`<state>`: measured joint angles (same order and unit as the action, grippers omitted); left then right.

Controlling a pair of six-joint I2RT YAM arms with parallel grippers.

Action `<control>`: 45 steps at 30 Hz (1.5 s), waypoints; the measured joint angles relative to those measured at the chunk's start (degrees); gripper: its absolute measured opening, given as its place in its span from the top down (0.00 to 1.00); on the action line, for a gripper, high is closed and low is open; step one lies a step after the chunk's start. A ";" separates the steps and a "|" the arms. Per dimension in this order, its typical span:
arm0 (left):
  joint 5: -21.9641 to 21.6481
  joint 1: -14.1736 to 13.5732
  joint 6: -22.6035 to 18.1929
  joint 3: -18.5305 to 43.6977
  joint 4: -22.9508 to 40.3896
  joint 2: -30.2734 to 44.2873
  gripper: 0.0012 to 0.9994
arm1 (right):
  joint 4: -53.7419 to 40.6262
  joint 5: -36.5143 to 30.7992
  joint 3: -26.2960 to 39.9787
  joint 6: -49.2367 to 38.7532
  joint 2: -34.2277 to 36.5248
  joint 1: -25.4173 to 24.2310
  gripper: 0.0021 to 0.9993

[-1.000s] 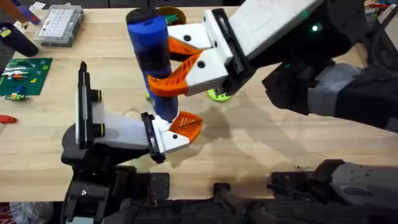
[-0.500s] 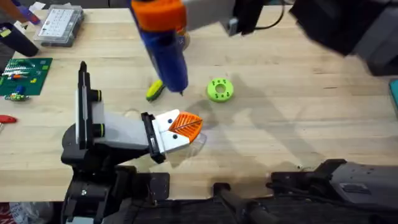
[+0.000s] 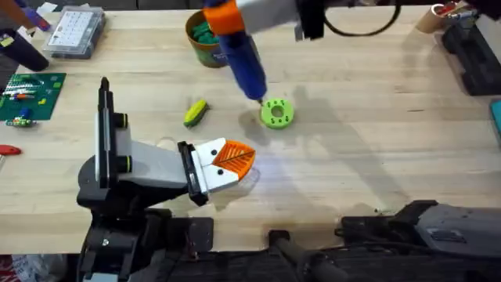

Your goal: Pick up the gripper from the table and insert it into the empty holder that is missing its gripper. Then pick up a screw, insert it into the mounting hole, and use the screwdriver to tighten it. Finally, clean up the table by picking up the vegetable and placing it into the bucket.

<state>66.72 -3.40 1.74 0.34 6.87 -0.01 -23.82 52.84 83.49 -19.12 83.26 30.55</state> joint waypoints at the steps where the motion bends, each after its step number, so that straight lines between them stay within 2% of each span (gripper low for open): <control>1: 0.01 0.00 0.00 0.00 0.00 0.00 1.00 | -2.25 -2.44 0.20 -1.64 0.00 0.02 0.98; 6: 0.02 0.00 0.00 0.00 0.00 0.01 1.00 | -11.57 -17.39 0.59 -9.05 -0.01 0.07 0.98; 13: 0.02 0.00 0.00 0.00 0.00 0.00 1.00 | -17.55 -40.22 0.96 -18.75 0.15 0.02 0.98; 18: 0.02 0.00 0.00 0.00 0.00 0.00 1.00 | -23.47 -52.23 1.65 -26.74 3.58 -1.16 0.98; 25: 0.02 0.00 0.00 0.00 0.00 0.00 1.00 | -28.02 -58.26 1.87 -30.40 15.11 -5.96 0.98; 35: 0.03 0.00 0.01 0.00 0.00 0.00 1.00 | -26.07 -63.12 1.88 -32.34 31.51 -12.30 0.98; 45: 0.04 0.00 0.00 0.00 0.00 0.01 1.00 | -25.47 -64.12 2.62 -32.37 33.22 -14.29 0.97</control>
<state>66.76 -3.40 1.74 0.34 6.87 0.00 -49.29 -11.28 86.11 -51.49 116.49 16.25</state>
